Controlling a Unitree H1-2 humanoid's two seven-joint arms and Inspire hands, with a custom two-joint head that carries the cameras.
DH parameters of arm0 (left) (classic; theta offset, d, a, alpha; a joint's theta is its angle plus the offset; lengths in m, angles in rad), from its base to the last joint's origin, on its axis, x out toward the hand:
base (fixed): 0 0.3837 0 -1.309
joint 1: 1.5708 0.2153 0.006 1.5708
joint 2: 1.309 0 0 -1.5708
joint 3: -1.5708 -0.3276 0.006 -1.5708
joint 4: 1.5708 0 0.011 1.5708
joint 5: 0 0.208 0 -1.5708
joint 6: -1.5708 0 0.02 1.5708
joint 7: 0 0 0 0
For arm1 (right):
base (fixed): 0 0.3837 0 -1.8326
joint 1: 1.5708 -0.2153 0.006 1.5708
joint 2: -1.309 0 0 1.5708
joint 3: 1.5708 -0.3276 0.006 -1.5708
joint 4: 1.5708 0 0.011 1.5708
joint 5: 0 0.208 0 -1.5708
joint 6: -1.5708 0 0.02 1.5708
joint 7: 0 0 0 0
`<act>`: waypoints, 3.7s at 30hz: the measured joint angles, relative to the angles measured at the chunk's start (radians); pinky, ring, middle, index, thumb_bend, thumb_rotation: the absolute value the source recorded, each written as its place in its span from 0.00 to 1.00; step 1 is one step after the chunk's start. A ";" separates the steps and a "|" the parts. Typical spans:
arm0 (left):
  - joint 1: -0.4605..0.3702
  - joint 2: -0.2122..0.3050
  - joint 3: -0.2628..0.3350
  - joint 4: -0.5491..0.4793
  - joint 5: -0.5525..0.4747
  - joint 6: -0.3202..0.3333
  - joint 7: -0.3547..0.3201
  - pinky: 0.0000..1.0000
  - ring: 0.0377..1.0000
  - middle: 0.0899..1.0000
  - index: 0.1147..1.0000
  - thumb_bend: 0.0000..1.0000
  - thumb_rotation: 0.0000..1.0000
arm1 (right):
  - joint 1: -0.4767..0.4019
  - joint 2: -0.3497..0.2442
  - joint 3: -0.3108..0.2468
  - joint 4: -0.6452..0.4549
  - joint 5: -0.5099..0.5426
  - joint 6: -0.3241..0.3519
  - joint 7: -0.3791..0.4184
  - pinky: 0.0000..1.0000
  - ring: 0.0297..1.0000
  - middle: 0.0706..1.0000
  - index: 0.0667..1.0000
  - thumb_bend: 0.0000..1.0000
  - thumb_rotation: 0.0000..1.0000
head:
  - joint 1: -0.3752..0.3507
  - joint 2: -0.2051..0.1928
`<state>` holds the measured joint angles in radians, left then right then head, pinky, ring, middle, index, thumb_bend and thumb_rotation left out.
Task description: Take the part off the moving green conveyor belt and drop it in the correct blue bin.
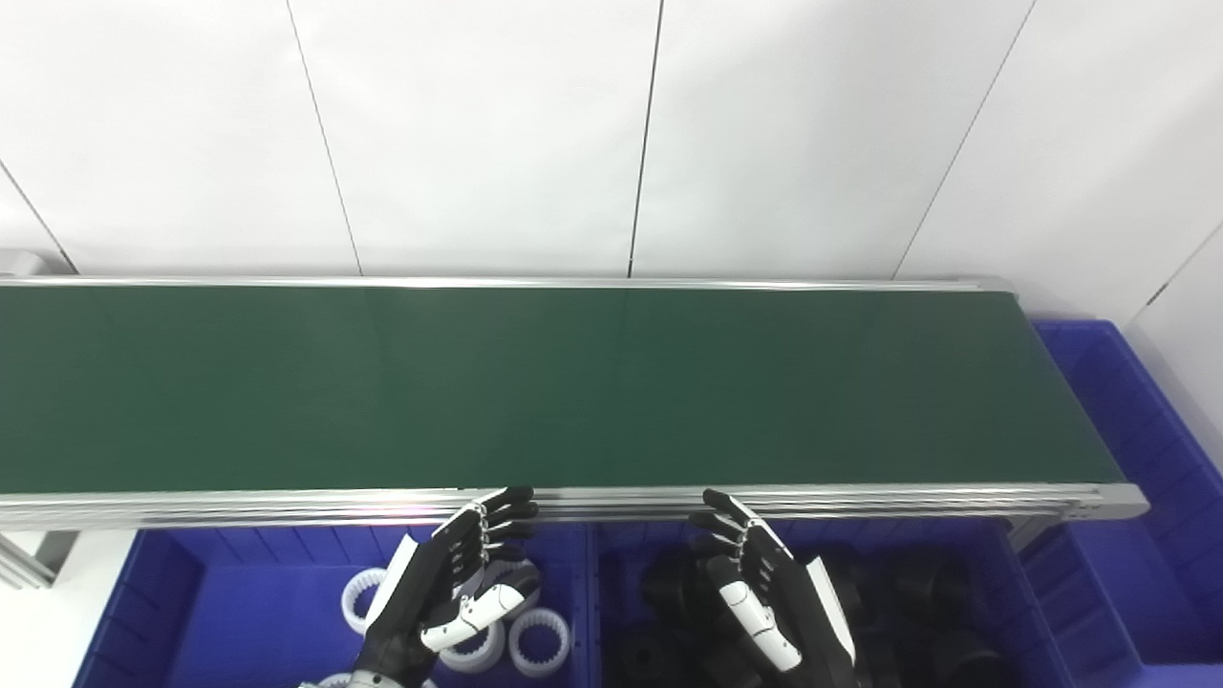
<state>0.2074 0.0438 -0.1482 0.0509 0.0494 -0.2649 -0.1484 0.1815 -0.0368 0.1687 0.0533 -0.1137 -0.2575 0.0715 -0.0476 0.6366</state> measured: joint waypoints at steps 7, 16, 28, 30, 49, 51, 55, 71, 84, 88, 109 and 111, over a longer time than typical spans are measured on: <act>0.000 0.000 0.000 0.000 0.005 -0.003 0.003 0.68 0.74 0.77 0.78 0.74 0.50 | 0.000 -0.001 0.000 0.000 -0.001 0.000 0.000 0.67 0.75 0.78 0.86 0.59 0.77 | 0.003 -0.002; 0.000 -0.003 -0.001 0.000 0.005 -0.003 0.005 0.69 0.75 0.78 0.78 0.74 0.50 | 0.000 -0.002 0.000 -0.002 -0.001 0.000 0.000 0.67 0.74 0.78 0.86 0.60 0.77 | 0.005 -0.002; 0.000 -0.004 -0.001 0.002 0.005 -0.003 0.005 0.68 0.74 0.78 0.78 0.75 0.51 | 0.000 -0.003 -0.001 -0.001 -0.001 0.000 0.000 0.67 0.75 0.78 0.86 0.59 0.78 | 0.008 -0.003; 0.000 -0.004 -0.002 0.004 0.006 -0.003 0.005 0.68 0.74 0.78 0.78 0.75 0.51 | 0.000 -0.004 -0.001 -0.001 -0.001 0.000 0.000 0.67 0.75 0.78 0.86 0.59 0.78 | 0.008 -0.003; 0.000 -0.004 -0.002 0.010 0.006 -0.005 0.005 0.68 0.75 0.78 0.79 0.75 0.51 | 0.000 -0.007 -0.001 0.000 0.000 0.000 0.002 0.67 0.75 0.79 0.86 0.61 0.78 | 0.014 -0.005; 0.000 -0.004 -0.002 0.010 0.006 -0.005 0.005 0.68 0.75 0.78 0.79 0.75 0.51 | 0.000 -0.007 -0.001 0.000 0.000 0.000 0.004 0.67 0.75 0.78 0.86 0.59 0.78 | 0.015 -0.005; 0.000 -0.004 -0.002 0.010 0.006 -0.005 0.005 0.68 0.74 0.78 0.79 0.74 0.51 | 0.000 -0.007 -0.001 0.000 0.001 0.000 0.007 0.67 0.75 0.78 0.86 0.59 0.78 | 0.017 -0.005; 0.000 -0.005 -0.003 0.010 0.005 -0.005 0.004 0.67 0.74 0.78 0.79 0.74 0.50 | 0.001 -0.010 -0.002 -0.001 0.012 0.000 0.011 0.68 0.75 0.79 0.86 0.60 0.77 | 0.020 -0.006; -0.001 -0.007 -0.006 0.025 0.007 -0.025 0.005 0.64 0.72 0.77 0.78 0.79 0.52 | 0.000 -0.017 -0.003 0.005 0.011 0.000 0.011 0.68 0.76 0.80 0.87 0.56 0.78 | 0.130 -0.052; -0.002 -0.022 -0.009 0.060 0.006 -0.048 0.005 0.65 0.73 0.77 0.78 0.80 0.50 | 0.002 -0.035 -0.006 0.014 0.013 -0.002 0.016 0.67 0.76 0.80 0.87 0.51 0.77 | 0.248 -0.107; -0.037 -0.032 -0.019 0.176 0.005 -0.127 0.005 0.59 0.68 0.74 0.75 0.86 0.36 | -0.023 -0.043 -0.020 0.090 0.043 -0.032 0.031 0.67 0.77 0.82 0.91 0.37 0.83 | 0.341 -0.222; -0.038 -0.032 -0.018 0.177 0.005 -0.127 0.005 0.59 0.68 0.74 0.75 0.86 0.36 | -0.024 -0.043 -0.020 0.095 0.043 -0.034 0.031 0.68 0.77 0.82 0.91 0.36 0.83 | 0.341 -0.224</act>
<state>0.1690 0.0119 -0.1661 0.2284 0.0542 -0.3918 -0.1435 0.1575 -0.0800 0.1483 0.1484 -0.0710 -0.2911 0.1028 0.2930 0.4126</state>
